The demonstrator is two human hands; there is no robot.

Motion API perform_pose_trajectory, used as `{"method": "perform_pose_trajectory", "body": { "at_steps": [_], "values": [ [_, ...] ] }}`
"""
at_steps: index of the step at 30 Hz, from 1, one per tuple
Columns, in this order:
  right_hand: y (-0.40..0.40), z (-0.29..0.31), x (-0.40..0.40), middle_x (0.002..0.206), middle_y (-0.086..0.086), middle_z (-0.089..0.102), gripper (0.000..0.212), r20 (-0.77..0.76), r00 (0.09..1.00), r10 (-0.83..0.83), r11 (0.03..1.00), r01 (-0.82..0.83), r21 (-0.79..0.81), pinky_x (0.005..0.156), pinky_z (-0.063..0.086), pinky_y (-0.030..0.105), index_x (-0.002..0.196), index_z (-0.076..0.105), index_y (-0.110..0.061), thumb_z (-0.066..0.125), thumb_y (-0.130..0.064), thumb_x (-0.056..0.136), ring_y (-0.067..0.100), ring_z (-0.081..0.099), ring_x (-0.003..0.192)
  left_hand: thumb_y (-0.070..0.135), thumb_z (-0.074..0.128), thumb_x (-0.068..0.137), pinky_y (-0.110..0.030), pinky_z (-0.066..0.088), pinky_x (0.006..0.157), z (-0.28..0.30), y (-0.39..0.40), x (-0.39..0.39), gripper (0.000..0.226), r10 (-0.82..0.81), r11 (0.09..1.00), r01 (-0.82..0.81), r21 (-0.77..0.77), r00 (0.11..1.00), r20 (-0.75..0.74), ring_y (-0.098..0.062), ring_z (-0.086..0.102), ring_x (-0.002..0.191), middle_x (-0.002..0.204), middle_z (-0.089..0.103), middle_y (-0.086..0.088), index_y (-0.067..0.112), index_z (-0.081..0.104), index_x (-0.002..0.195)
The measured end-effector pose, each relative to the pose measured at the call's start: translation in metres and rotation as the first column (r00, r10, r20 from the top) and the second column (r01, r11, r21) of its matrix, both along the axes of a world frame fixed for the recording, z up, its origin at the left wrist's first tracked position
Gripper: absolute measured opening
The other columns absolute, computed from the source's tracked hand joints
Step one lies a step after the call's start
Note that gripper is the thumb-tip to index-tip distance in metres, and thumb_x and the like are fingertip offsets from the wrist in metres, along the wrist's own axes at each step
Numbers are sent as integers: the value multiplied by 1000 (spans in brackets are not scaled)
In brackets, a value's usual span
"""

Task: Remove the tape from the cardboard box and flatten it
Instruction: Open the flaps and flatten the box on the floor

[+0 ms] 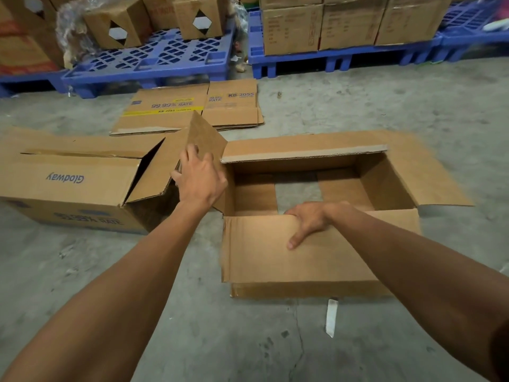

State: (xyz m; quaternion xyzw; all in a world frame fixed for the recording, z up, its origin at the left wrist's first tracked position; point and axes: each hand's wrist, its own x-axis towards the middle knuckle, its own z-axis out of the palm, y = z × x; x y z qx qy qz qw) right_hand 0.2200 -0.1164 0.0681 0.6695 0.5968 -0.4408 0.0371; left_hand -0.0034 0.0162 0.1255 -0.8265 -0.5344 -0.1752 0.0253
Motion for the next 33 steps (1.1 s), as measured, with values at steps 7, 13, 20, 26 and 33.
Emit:
{"method": "perform_pose_trajectory", "body": {
  "at_steps": [7,13,20,26,33],
  "values": [
    [-17,-8,25,92,-12,73,30,122,990,-65,987,45,156,83,55,33,94,72,-33,85,-32,68,7,67,85,52,37,95,-69,9,112,-31,-4,-3,51,53,944,-159,-289,938,-342,-37,36,133,138,45,-17,17,52,129],
    [-19,2,42,101,-15,73,39,-24,997,-71,992,68,-108,96,52,42,98,74,-41,88,-41,61,12,67,100,46,52,93,-55,27,114,-67,-15,40,80,81,760,-187,-622,977,-195,-50,27,137,151,24,-32,5,15,151],
    [-11,1,47,118,-15,67,32,-111,992,-61,966,31,-255,105,44,49,102,69,-48,79,-52,72,16,61,113,17,54,91,-46,57,85,-89,14,54,25,260,633,-85,-769,960,107,-36,63,99,112,64,-20,1,59,109],
    [-1,-3,57,150,3,42,62,-148,904,-401,904,417,98,110,37,42,148,38,-26,50,-55,94,23,46,132,18,54,95,-43,55,87,-79,5,66,20,350,683,-140,-717,924,153,-36,63,98,102,64,-20,-1,62,97],
    [41,57,111,141,17,51,44,213,734,-645,748,550,370,101,39,37,131,57,-10,37,-36,102,36,47,129,26,51,101,-42,53,87,-24,-16,57,31,365,811,-161,-563,890,272,-33,65,97,106,68,-19,2,66,113]
  ]
}}
